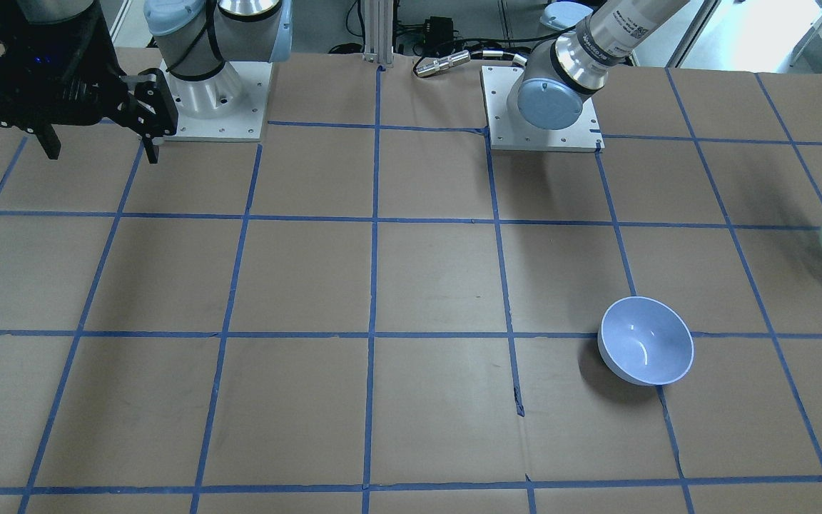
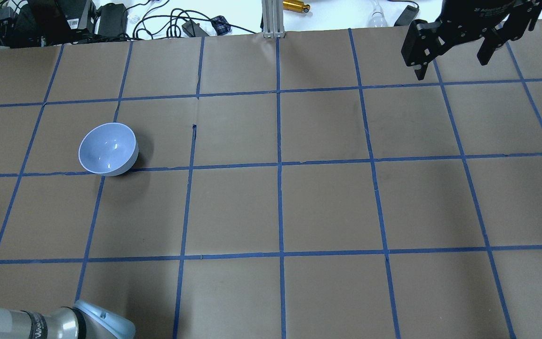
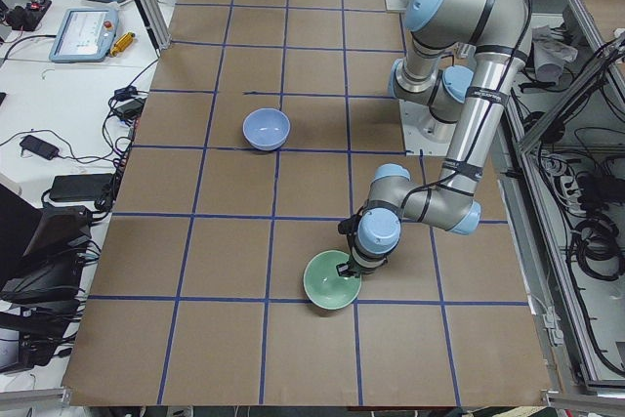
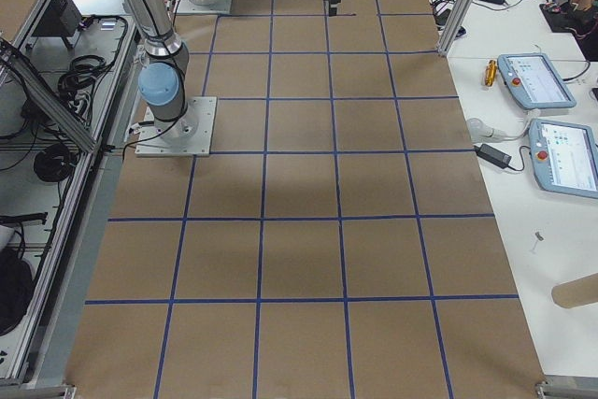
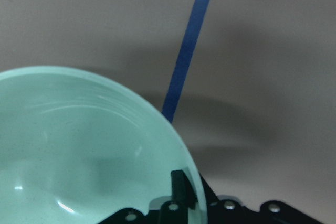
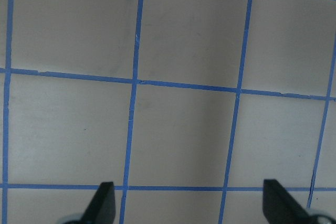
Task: Stack green bowl on blue bowl
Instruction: 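Carry the green bowl with the left gripper over the blue bowl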
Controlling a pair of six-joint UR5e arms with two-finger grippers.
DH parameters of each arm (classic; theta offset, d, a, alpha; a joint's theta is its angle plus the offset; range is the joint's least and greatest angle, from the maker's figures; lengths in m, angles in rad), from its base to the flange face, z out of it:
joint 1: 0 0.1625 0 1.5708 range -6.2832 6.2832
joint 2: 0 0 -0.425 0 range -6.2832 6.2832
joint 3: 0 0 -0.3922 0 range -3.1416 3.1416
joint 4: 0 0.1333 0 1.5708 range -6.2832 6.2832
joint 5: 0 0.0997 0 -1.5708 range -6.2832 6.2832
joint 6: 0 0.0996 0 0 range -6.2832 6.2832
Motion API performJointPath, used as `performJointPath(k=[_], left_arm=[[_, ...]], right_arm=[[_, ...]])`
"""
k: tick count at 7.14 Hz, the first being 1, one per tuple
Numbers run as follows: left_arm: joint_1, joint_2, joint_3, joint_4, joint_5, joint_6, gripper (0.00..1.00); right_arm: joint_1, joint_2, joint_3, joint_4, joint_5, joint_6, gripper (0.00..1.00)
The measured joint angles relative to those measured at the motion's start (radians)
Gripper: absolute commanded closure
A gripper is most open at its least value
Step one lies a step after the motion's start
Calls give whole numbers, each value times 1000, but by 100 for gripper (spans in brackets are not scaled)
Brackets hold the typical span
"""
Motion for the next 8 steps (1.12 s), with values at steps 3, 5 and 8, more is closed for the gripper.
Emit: performJointPath(k=[3, 5, 8], left_arm=[[-105, 70, 24, -36, -7, -65, 100], [-259, 112, 82, -111, -15, -227, 100], [-492, 161, 111, -149, -73, -526, 100]], right_arm=[[1, 0, 0, 0, 0, 0, 0], [1, 0, 0, 0, 0, 0, 0], [1, 0, 0, 0, 0, 0, 0]])
